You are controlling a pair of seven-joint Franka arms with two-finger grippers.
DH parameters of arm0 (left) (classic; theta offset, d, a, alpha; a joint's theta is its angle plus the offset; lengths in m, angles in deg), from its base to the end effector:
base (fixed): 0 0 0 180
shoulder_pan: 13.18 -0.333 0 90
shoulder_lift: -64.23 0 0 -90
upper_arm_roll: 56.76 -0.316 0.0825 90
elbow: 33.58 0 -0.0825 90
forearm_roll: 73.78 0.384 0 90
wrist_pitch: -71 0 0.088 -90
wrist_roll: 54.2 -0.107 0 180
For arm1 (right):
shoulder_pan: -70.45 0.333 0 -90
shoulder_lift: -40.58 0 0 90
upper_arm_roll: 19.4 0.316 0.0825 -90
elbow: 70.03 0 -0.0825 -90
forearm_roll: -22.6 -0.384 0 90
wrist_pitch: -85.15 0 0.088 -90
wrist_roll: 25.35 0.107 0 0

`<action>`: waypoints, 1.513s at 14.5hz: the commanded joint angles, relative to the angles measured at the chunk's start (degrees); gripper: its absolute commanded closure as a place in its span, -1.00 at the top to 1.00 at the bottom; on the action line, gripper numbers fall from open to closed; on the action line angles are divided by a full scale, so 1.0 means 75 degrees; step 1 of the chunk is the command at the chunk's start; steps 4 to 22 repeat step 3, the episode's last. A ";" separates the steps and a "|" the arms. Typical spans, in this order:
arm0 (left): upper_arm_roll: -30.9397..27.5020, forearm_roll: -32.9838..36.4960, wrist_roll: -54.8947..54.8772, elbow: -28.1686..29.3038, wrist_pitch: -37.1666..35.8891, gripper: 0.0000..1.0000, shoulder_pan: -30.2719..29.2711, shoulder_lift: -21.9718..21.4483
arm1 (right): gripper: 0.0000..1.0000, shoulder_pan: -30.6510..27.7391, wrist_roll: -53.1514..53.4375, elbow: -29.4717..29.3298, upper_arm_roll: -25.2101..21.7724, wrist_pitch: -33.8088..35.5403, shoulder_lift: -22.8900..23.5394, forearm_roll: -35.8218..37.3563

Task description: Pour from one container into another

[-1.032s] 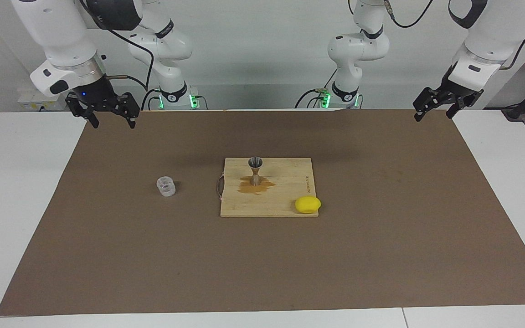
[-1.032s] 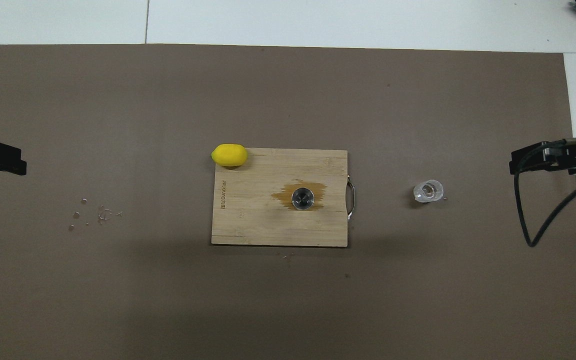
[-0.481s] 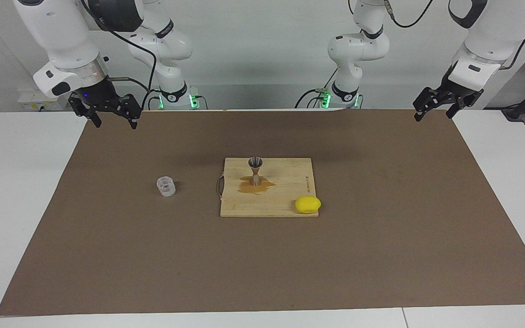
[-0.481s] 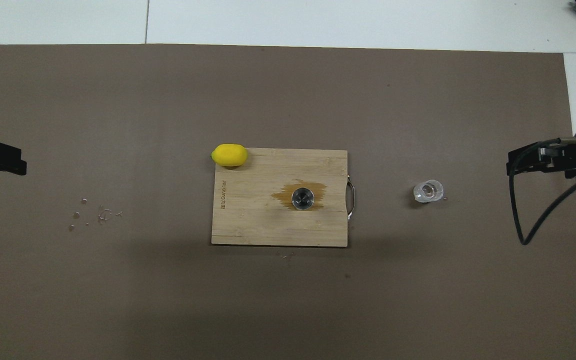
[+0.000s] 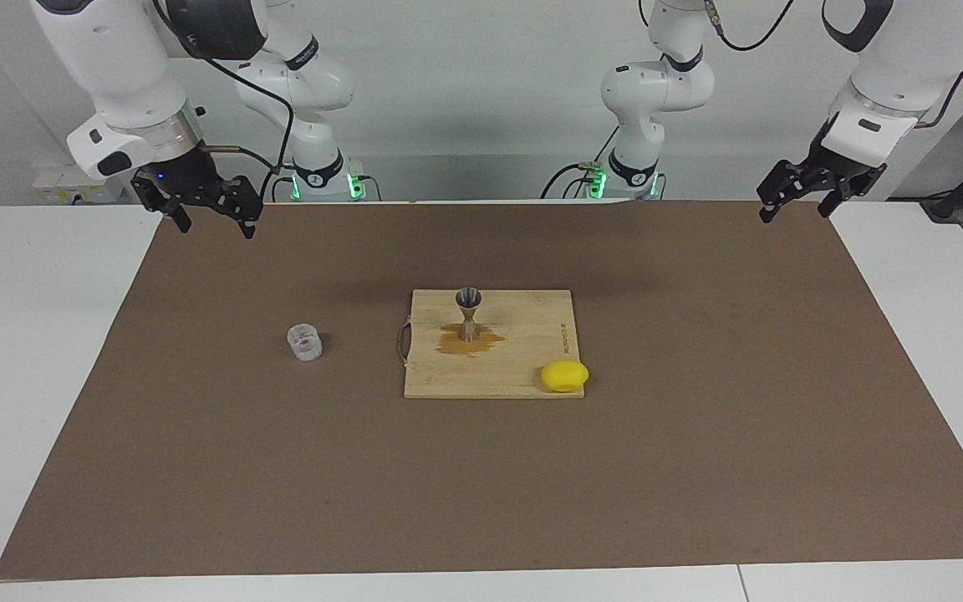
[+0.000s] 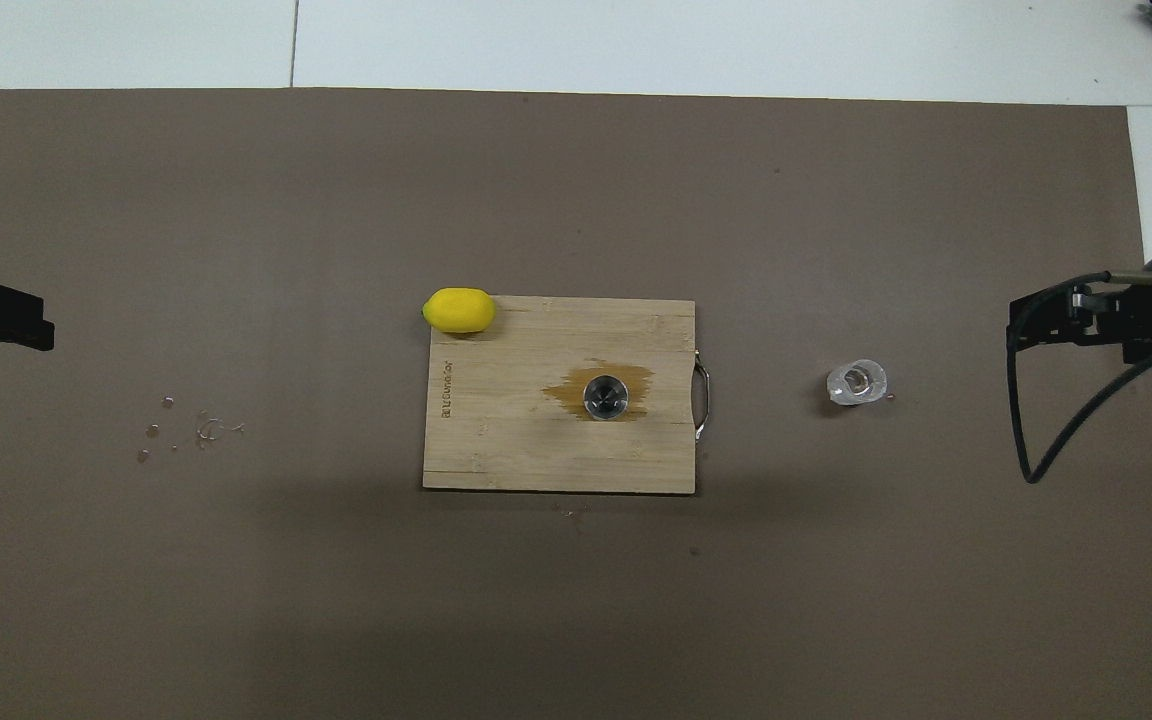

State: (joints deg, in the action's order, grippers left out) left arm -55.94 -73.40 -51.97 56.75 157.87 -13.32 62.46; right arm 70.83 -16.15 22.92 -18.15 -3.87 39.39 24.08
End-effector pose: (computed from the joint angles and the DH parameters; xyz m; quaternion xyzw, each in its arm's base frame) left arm 0.5393 -0.0058 0.6340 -0.9998 -0.0137 0.0147 0.0039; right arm 0.5449 0.0128 0.6103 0.9975 -0.0659 -0.0226 0.0153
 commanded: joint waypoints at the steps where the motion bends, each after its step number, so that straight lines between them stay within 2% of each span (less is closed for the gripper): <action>1: -0.0087 -0.0039 0.0125 0.0238 -0.0039 1.00 0.0101 -0.0221 | 1.00 -0.0051 0.0074 0.0251 0.0044 -0.0049 -0.0216 -0.0069; 22: -0.0087 -0.0039 0.0113 0.0238 -0.0167 1.00 0.0066 -0.0233 | 1.00 -0.0051 0.0062 0.0263 0.0044 -0.0049 -0.0216 -0.0069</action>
